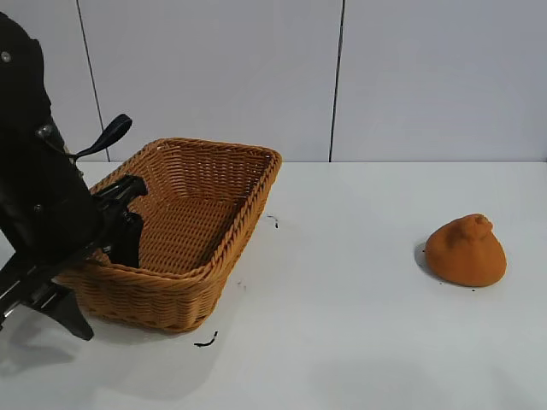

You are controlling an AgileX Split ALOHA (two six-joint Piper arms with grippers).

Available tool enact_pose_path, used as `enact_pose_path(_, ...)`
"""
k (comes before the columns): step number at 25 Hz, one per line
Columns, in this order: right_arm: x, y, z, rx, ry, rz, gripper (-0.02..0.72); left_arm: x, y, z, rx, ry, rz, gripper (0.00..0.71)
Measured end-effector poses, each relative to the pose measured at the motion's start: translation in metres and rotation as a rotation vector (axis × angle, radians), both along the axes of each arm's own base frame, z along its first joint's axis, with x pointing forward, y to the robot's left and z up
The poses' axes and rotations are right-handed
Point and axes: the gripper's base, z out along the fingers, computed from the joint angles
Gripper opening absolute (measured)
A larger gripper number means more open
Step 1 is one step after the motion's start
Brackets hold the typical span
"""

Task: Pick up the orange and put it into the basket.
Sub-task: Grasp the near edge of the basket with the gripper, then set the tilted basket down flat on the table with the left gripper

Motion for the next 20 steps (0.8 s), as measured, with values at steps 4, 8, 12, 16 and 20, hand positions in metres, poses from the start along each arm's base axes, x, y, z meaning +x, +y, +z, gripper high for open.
enact_pose_path(4, 0.000, 0.000, 0.000, 0.000, 0.000, 0.000, 0.610, 0.000, 0.000, 0.000, -0.005, -0.002, 0.013, 0.181)
enact_pose_path(8, 0.000, 0.000, 0.000, 0.000, 0.000, 0.000, 0.610, 0.002, -0.001, 0.002, -0.014, -0.008, 0.029, 0.088)
enact_pose_path(12, 0.000, 0.000, 0.000, 0.000, 0.000, 0.000, 0.610, 0.002, -0.001, 0.001, -0.011, -0.002, 0.027, 0.088)
enact_pose_path(16, 0.000, 0.000, 0.000, 0.000, 0.000, 0.000, 0.610, 0.010, 0.007, 0.013, -0.006, -0.008, 0.005, 0.088)
enact_pose_path(20, 0.000, 0.000, 0.000, 0.000, 0.000, 0.000, 0.610, 0.029, 0.020, 0.035, 0.008, -0.031, -0.059, 0.088)
